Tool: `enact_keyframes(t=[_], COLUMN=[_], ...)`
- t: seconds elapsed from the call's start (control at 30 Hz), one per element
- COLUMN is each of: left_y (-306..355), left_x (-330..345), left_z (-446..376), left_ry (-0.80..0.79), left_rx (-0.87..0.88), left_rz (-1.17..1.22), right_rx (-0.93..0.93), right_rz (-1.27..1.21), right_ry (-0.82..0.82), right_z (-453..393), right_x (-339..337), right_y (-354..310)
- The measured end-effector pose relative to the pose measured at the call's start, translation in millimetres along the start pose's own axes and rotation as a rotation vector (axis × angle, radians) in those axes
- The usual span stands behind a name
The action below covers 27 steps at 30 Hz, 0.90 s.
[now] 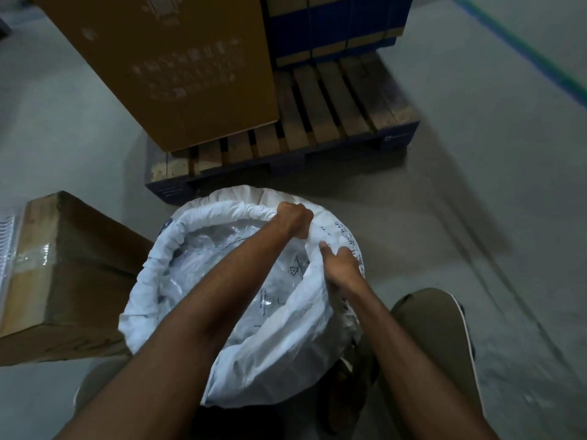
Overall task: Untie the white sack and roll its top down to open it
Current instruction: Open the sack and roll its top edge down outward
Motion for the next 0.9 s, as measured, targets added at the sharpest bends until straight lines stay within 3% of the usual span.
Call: enact_keyframes(t=[0.1,0.23,0.27,0.33,0.43,0.5,0.6,0.73,0.9], left_y=[-6.9,-18.1,-15.7,-4.3,21.3,27.3,28.8,50.0,94.3], left_x=[-10.4,-23.0,-13.8,18.4,65.6,76.5,71.5,58.5,76.3], left_z=[3.7,63.9,82.9,112.1,138.1,144.2,150.8,164.4,183.1], left_ry=[0.126,0.599,0.645,0.516,0.114,0.119,0.345,0.561,0.701], left_rx=[0.025,0.048,0.046,0.049,0.046,0.069,0.073,0.097,0.165], left_rz=[0.114,0.628,0.725,0.985,1.236,1.179,1.145,0.953,0.549], right_rx=[0.064,0.228,0.275,0.301,0.252,0.226,0.212,0.146,0.174], right_rz=[-0.228,-0.670,-0.746,-0.844,-0.914,-0.913,-0.750,-0.472,-0.495], right_ry=[0.027,-0.089,-0.127,-0.217,-0.276,-0.253,-0.223,0.126,0.076], right_z=[-10.0,-26.4,-27.0,-17.4,-8.7,-0.1,-1.7,17.1,11.0], right_x=[-5.0,14.2,18.4,20.6,25.3,25.5,35.8,4.8,30.4], right_y=[8.0,21.7,23.2,17.6,15.3,20.1,34.0,48.0,96.3])
Point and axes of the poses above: each hand's wrist, its own z-axis away from the middle knuckle, its own x-axis out of the palm, y = z × x, the point moved 10 cm from there along -z, towards the middle knuckle, and after that the axes turned 6 degrees about z, right-handed, at the moved point
